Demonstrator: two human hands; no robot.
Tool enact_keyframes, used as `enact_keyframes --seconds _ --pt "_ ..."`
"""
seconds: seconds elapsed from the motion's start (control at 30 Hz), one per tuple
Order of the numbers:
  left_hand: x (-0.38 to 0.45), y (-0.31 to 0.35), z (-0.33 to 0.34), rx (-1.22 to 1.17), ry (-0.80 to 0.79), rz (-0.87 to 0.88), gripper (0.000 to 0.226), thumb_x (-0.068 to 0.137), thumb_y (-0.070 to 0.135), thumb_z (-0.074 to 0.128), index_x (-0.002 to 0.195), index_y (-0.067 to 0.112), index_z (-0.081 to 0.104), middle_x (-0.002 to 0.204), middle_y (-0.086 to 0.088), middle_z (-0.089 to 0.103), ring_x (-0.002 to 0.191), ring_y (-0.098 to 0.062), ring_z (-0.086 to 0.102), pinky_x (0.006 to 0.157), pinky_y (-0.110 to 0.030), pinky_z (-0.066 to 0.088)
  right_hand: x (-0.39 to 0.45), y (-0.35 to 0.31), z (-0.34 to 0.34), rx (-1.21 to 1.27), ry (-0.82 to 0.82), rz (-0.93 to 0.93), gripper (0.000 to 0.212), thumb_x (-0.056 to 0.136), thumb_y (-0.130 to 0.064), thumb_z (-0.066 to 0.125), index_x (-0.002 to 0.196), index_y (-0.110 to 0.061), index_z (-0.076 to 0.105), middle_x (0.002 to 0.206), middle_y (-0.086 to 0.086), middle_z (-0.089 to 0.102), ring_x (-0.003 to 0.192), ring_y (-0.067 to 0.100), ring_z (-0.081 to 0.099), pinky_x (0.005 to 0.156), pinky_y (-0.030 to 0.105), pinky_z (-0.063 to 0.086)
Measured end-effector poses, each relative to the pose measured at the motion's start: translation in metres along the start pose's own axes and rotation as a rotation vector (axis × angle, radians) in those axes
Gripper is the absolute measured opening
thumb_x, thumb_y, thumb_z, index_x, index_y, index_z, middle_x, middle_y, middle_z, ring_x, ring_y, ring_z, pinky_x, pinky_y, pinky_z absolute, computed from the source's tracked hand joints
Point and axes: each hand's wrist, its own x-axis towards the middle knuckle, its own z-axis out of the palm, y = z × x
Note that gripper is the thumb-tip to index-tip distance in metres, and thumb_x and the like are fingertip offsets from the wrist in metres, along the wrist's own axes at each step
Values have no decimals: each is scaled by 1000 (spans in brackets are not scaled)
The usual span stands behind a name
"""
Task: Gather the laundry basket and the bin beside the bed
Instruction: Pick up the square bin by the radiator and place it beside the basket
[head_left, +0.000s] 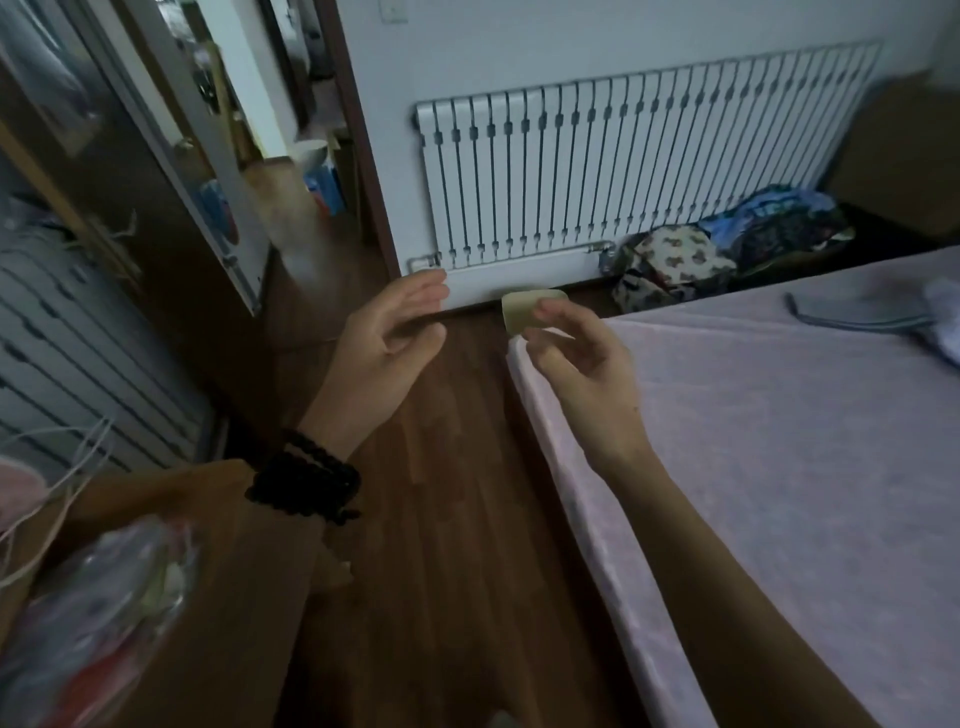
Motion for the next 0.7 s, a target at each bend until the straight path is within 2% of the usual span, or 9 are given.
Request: enact_keyframes --seconds 0.07,0.2,0.3,0.37,0.43,0.47,0.53,0.7 --pt "48 -22 -8 -12 -7 3 46 94 17 62 133 41 55 128 22 66 123 6 59 96 -8 47 47 10 14 -5 0 -6 35 91 -6 69 125 -13 68 118 -5 73 104 -2 71 91 14 55" --pt "153 -86 -11 -59 -63 -21 46 96 13 61 136 35 56 130 15 66 126 3 59 97 -8 46 147 47 41 -48 29 -11 32 89 -10 69 119 -20 70 117 -2 74 109 4 71 85 14 55" --pt "226 -134 -10 -86 -133 -7 45 97 13 61 136 36 56 132 15 66 127 3 58 97 -11 47 217 79 58 -79 64 -31 29 90 -10 69 115 -24 70 117 -4 74 110 4 71 85 15 55" --pt "283 -168 -11 -89 -162 2 45 98 13 61 139 32 57 133 15 66 127 4 58 96 -11 47 268 100 71 -113 82 -29 30 90 -11 70 119 -20 70 115 -7 74 109 2 71 84 14 55" --pt "341 -197 -15 -94 -176 9 45 99 13 61 141 28 57 132 15 66 125 4 59 94 -11 48 321 116 85 -146 120 -39 33 90 -12 69 123 -15 68 118 -4 73 111 7 70 86 20 58" --pt "391 -217 -17 -95 -201 14 45 99 13 61 141 27 57 131 15 67 124 3 60 94 -13 50 365 130 95 -156 149 -39 35 90 -11 68 125 -15 67 120 -2 73 113 9 70 89 25 60" --pt "440 -235 -17 -103 -230 27 44 98 13 61 140 26 58 130 13 67 123 1 61 98 -21 52 407 136 106 -158 169 -19 35 90 -14 67 125 -19 67 121 -5 72 115 10 69 94 29 60" --pt "585 -276 11 -111 -352 1 43 98 17 60 140 25 58 129 10 68 120 -1 63 104 -37 52 524 162 125 -163 273 50 35 87 -22 68 121 -27 66 117 -13 71 114 7 69 95 30 59"
